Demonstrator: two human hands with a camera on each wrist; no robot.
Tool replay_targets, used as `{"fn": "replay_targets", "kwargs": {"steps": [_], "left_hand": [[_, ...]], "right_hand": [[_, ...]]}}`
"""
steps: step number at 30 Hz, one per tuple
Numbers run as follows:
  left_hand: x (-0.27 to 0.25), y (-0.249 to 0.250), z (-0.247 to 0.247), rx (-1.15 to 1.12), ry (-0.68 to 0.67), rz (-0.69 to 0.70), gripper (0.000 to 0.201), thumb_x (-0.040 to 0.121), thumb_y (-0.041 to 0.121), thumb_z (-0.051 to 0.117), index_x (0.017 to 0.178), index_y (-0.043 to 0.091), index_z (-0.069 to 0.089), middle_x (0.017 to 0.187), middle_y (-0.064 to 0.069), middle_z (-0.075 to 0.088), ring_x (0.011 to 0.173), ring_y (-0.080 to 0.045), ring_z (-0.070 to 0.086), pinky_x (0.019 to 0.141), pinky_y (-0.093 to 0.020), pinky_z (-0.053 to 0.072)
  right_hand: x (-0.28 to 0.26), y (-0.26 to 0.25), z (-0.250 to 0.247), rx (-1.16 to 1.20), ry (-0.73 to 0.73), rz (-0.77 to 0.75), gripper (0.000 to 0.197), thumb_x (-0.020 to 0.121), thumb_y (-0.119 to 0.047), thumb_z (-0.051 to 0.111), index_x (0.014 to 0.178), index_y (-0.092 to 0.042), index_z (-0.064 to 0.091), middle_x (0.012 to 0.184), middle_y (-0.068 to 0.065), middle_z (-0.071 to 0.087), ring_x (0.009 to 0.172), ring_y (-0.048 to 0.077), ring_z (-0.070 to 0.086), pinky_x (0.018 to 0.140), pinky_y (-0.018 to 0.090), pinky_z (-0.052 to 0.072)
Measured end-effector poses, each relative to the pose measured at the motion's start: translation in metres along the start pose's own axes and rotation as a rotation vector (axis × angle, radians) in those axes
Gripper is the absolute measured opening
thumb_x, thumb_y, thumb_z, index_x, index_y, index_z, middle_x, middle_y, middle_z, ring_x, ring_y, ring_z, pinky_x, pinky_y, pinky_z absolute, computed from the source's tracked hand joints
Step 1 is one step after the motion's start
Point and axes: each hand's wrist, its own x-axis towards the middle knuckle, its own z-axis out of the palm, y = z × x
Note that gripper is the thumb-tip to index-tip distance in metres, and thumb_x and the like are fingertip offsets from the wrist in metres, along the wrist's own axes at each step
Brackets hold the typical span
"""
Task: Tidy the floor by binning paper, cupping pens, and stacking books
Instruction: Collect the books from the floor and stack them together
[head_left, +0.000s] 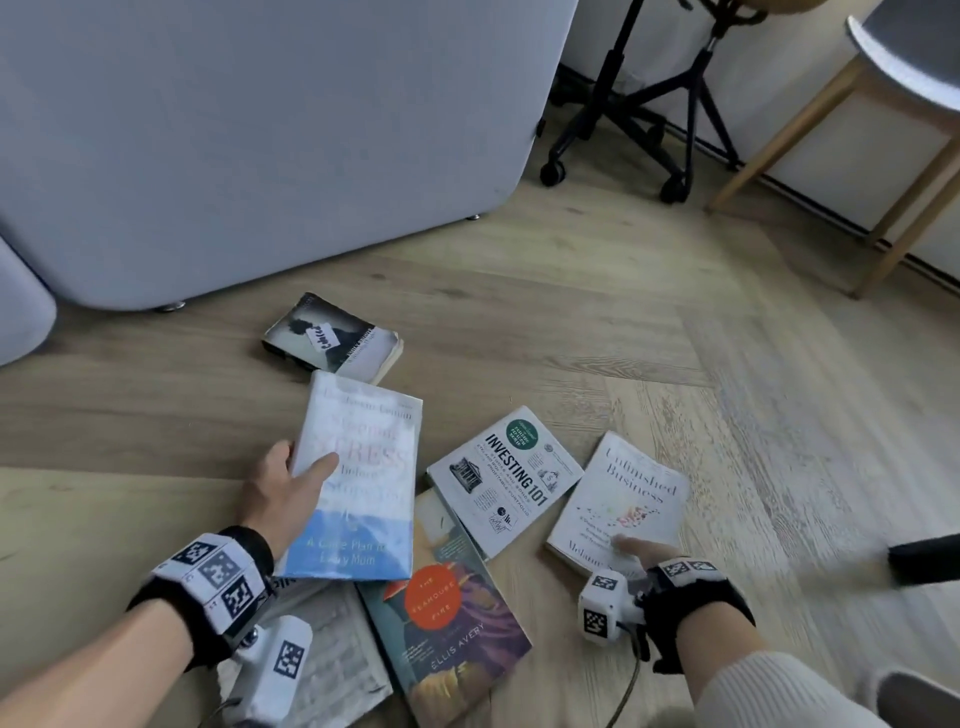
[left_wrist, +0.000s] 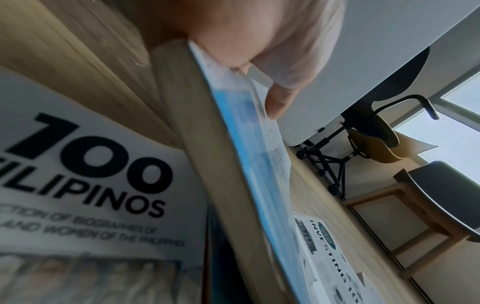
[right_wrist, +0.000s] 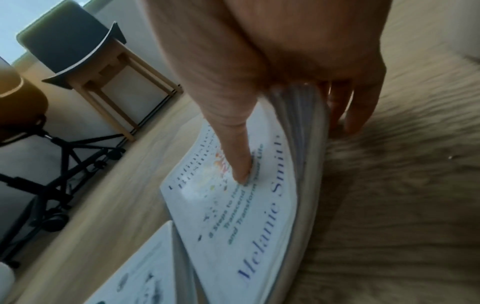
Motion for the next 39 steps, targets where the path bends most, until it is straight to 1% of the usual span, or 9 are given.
{"fn": "replay_targets", "kwargs": {"steps": [2, 8, 12, 15, 19, 26, 34, 37, 39], "left_hand": [[-0.001, 0.006, 0.002, -0.034, 0.004, 0.002, 0.022, 0.089, 0.024, 0.066, 0.101, 0.006, 0.06, 0.096, -0.01, 0.07, 0.083, -0.028, 0.066, 0.069, -0.035, 0.052], [-0.004, 0.016, -0.001, -0.117, 0.019, -0.018, 0.031, 0.083, 0.031, 0.074, 0.101, 0.01, 0.061, 0.096, -0.007, 0.072, 0.086, -0.025, 0.069, 0.078, -0.039, 0.056], [-0.004, 0.023, -0.01, -0.209, 0.014, -0.049, 0.049, 0.076, 0.048, 0.076, 0.105, 0.011, 0.062, 0.096, -0.006, 0.074, 0.086, -0.024, 0.071, 0.078, -0.04, 0.058], [-0.004, 0.03, -0.019, -0.404, -0.131, -0.111, 0.075, 0.065, 0.075, 0.069, 0.111, 0.017, 0.067, 0.106, -0.011, 0.073, 0.093, -0.031, 0.071, 0.084, -0.055, 0.055], [-0.009, 0.038, -0.039, -0.527, -0.139, -0.123, 0.064, 0.063, 0.051, 0.083, 0.11, 0.01, 0.071, 0.104, -0.013, 0.074, 0.094, -0.033, 0.071, 0.091, -0.053, 0.052], [-0.026, -0.008, -0.096, -0.119, 0.038, -0.103, 0.046, 0.061, 0.027, 0.09, 0.1, 0.014, 0.069, 0.091, -0.003, 0.076, 0.08, -0.025, 0.074, 0.076, -0.047, 0.06], [-0.074, -0.038, -0.158, -0.217, 0.244, -0.176, 0.035, 0.067, 0.034, 0.087, 0.094, 0.015, 0.075, 0.087, -0.003, 0.077, 0.08, -0.026, 0.074, 0.08, -0.047, 0.058], [-0.094, -0.05, -0.177, -0.215, 0.296, -0.183, 0.037, 0.066, 0.035, 0.087, 0.095, 0.016, 0.075, 0.088, -0.003, 0.077, 0.08, -0.026, 0.074, 0.079, -0.048, 0.059], [-0.103, -0.056, -0.184, -0.22, 0.318, -0.186, 0.042, 0.063, 0.04, 0.088, 0.095, 0.015, 0.074, 0.087, -0.003, 0.077, 0.079, -0.027, 0.074, 0.078, -0.049, 0.059]], "right_hand": [[-0.011, -0.015, 0.001, 0.012, 0.12, -0.049, 0.02, 0.095, -0.019, 0.055, 0.101, 0.0, 0.057, 0.094, 0.012, 0.06, 0.073, 0.026, 0.055, 0.068, 0.033, 0.046], [-0.092, -0.108, 0.02, 0.112, 0.664, -0.455, 0.058, 0.094, -0.043, 0.053, 0.123, 0.005, 0.041, 0.126, 0.028, 0.053, 0.113, 0.041, 0.054, 0.093, 0.044, 0.045], [-0.129, -0.134, 0.053, 0.174, 0.392, -0.875, 0.053, 0.09, -0.057, 0.049, 0.109, -0.007, 0.05, 0.106, 0.011, 0.06, 0.093, 0.027, 0.06, 0.074, 0.031, 0.052], [-0.141, -0.122, 0.102, 0.029, 0.044, -0.955, 0.059, 0.075, -0.079, 0.046, 0.094, -0.024, 0.05, 0.101, 0.007, 0.067, 0.089, 0.026, 0.067, 0.077, 0.05, 0.057], [-0.163, -0.072, 0.178, -0.586, -0.222, -1.088, 0.035, 0.094, -0.049, 0.046, 0.093, -0.014, 0.043, 0.096, 0.009, 0.061, 0.086, 0.028, 0.058, 0.076, 0.038, 0.047], [-0.111, -0.021, 0.155, -1.542, -0.167, -0.679, 0.069, 0.074, -0.076, 0.051, 0.108, -0.019, 0.067, 0.106, 0.005, 0.068, 0.088, 0.022, 0.059, 0.075, 0.027, 0.045], [-0.099, 0.004, 0.137, -1.149, -0.322, -0.429, 0.089, 0.042, -0.077, 0.075, 0.103, -0.012, 0.064, 0.108, 0.007, 0.064, 0.092, 0.018, 0.061, 0.076, 0.016, 0.052], [-0.101, 0.005, 0.143, -1.064, -0.414, -0.465, 0.042, 0.081, -0.039, 0.071, 0.108, -0.014, 0.051, 0.111, 0.004, 0.053, 0.083, 0.014, 0.05, 0.045, -0.002, 0.038], [-0.103, 0.01, 0.143, -1.011, -0.416, -0.509, 0.029, 0.089, -0.025, 0.065, 0.113, -0.01, 0.057, 0.116, 0.006, 0.057, 0.082, 0.016, 0.053, 0.057, 0.001, 0.042]]}}
